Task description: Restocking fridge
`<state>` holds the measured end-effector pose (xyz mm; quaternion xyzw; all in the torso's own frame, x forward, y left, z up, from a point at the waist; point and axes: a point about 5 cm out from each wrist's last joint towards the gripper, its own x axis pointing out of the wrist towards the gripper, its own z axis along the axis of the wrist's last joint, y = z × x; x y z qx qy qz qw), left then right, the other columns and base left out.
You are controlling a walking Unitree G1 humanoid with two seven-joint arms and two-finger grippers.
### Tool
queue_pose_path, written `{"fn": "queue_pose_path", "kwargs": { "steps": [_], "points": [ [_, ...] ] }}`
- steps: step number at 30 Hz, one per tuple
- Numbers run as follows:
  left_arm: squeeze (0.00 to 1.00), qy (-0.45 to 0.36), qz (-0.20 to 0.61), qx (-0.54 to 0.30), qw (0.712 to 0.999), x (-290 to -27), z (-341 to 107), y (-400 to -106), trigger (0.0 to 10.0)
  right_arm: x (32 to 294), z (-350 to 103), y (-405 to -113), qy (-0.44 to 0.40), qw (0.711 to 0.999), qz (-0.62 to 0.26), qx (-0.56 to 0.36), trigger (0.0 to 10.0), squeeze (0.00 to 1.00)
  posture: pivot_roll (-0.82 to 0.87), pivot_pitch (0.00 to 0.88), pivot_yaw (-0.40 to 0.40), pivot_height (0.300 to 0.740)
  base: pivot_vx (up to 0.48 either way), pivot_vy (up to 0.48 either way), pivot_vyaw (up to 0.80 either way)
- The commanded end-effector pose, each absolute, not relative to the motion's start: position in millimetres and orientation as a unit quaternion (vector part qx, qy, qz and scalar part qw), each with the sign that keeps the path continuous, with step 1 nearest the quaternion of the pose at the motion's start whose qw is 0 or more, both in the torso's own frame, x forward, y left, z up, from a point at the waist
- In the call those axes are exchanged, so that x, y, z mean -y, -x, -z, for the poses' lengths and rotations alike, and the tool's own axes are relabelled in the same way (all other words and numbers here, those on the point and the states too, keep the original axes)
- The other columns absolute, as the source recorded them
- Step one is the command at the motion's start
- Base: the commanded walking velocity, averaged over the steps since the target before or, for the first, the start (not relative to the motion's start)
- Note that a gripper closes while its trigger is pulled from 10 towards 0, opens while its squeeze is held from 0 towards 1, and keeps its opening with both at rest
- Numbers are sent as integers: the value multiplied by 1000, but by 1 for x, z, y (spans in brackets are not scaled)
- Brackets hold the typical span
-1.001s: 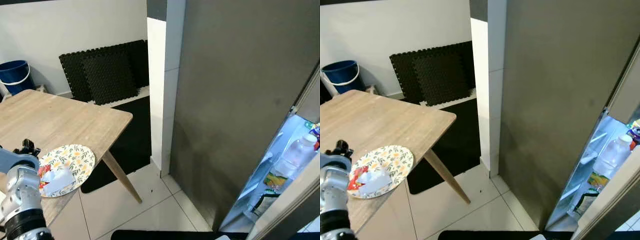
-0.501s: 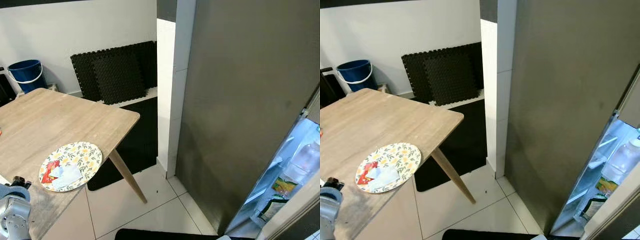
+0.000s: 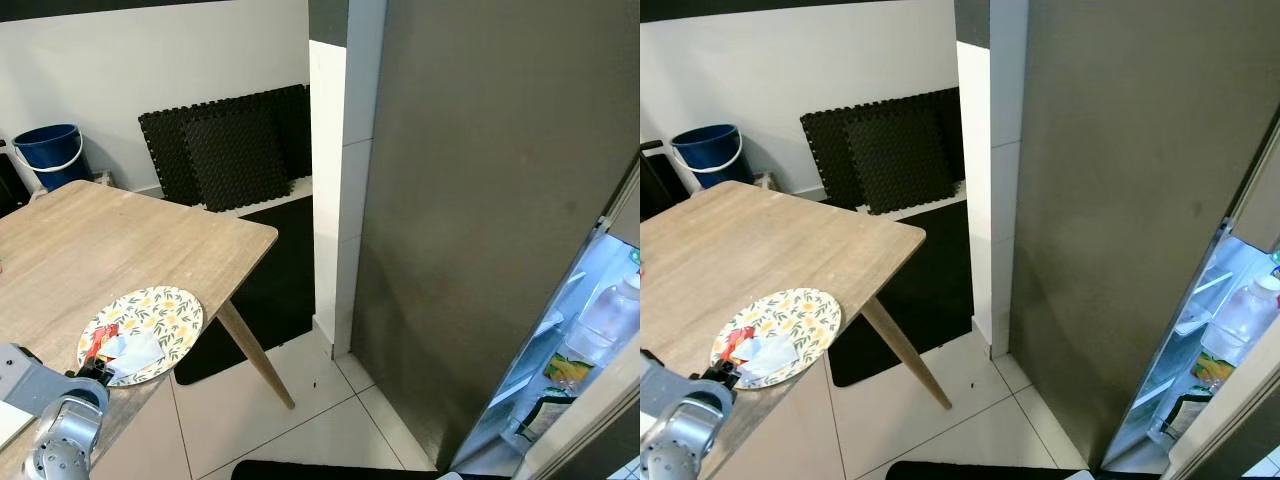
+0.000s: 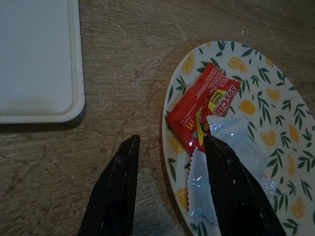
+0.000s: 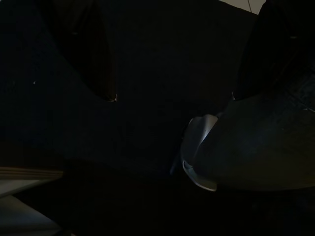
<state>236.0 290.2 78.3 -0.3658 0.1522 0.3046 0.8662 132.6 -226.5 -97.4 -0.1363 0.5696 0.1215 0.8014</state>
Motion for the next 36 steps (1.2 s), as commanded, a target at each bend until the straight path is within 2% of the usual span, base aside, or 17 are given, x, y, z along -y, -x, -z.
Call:
{"fn": "queue_pose_path", "kwargs": {
  "steps": [1, 8, 11, 18, 31, 32, 33, 34, 36],
  "points": [
    [0, 378, -306, -179, 855, -284, -66, -232, 10000, 226, 98, -132, 137, 800, -124, -570, 10000, 0, 30, 0, 54, 740, 0, 0, 0],
    [0, 395, -290, -182, 852, -278, -61, -236, 10000, 225, 98, -132, 136, 801, -124, -570, 10000, 0, 24, 0, 51, 740, 0, 0, 0],
    [0, 425, -255, -190, 848, -261, -55, -245, 10000, 225, 98, -132, 135, 801, -124, -570, 10000, 0, 19, 0, 51, 740, 0, 0, 0],
    [0, 460, -212, -193, 840, -242, -51, -253, 10000, 225, 98, -132, 137, 801, -124, -569, 10000, 0, 16, 0, 48, 740, 0, 0, 0],
    [0, 465, -212, -190, 839, -242, -43, -254, 10000, 224, 97, -135, 123, 811, -119, -560, 10000, 0, 7, 0, 44, 740, 0, 0, 0],
    [0, 465, -212, -189, 838, -242, -42, -254, 4627, 223, 96, -137, 121, 813, -118, -557, 10000, 0, 5, 0, 43, 740, 0, 0, 0],
    [0, 465, -212, -189, 838, -242, -42, -254, 4627, 223, 96, -137, 121, 813, -118, -557, 10000, 0, 5, 0, 43, 740, 0, 0, 0],
    [0, 468, -211, -187, 838, -242, -40, -254, 0, 223, 96, -139, 120, 815, -117, -554, 10000, 0, 5, 0, 43, 740, 0, 0, 0],
    [0, 469, -210, -186, 838, -242, -39, -255, 0, 223, 95, -140, 120, 817, -117, -553, 10000, 0, 5, 0, 43, 740, 0, 0, 0]
  ]
}}
